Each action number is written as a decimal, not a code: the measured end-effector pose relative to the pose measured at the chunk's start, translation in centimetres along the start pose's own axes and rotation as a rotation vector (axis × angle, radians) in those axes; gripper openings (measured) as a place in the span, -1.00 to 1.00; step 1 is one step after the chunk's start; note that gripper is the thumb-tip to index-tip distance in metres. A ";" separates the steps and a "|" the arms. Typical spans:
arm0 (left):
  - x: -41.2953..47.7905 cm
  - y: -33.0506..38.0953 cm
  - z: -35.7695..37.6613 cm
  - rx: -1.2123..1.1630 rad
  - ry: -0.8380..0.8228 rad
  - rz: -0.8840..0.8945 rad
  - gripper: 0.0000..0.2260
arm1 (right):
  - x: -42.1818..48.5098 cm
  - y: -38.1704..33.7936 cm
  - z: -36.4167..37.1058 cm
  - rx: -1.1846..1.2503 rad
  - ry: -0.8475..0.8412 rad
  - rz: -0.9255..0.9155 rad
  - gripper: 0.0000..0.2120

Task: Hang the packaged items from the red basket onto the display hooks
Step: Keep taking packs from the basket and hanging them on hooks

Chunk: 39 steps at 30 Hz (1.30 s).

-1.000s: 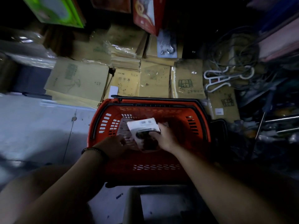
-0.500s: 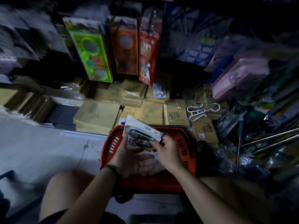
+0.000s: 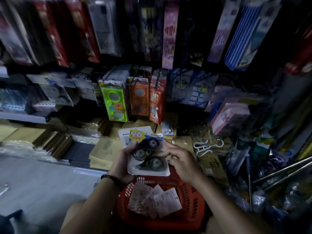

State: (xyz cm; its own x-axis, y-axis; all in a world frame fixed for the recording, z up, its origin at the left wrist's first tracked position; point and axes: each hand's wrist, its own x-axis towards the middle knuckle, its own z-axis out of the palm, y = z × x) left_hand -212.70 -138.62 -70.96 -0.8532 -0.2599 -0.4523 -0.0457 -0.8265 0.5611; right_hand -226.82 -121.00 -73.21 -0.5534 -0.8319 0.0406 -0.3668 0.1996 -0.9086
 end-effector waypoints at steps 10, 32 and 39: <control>-2.7 4.7 5.7 0.192 -0.087 0.109 -0.16 | 1.3 -7.1 -1.9 -0.137 -0.023 -0.099 0.10; -4.5 10.1 13.2 0.485 -0.066 0.422 -0.37 | 3.2 -18.1 -6.7 -0.161 0.255 -0.375 -0.35; -4.1 10.9 15.4 0.295 -0.191 0.494 -0.49 | 4.5 -20.6 -5.8 -0.020 0.178 -0.331 -0.46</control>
State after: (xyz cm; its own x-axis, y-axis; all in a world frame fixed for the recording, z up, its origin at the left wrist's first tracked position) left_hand -217.66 -138.85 -52.29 -0.8870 -0.4609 0.0281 0.2611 -0.4503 0.8539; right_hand -226.12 -125.86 -51.85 -0.5232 -0.7501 0.4044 -0.5613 -0.0538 -0.8259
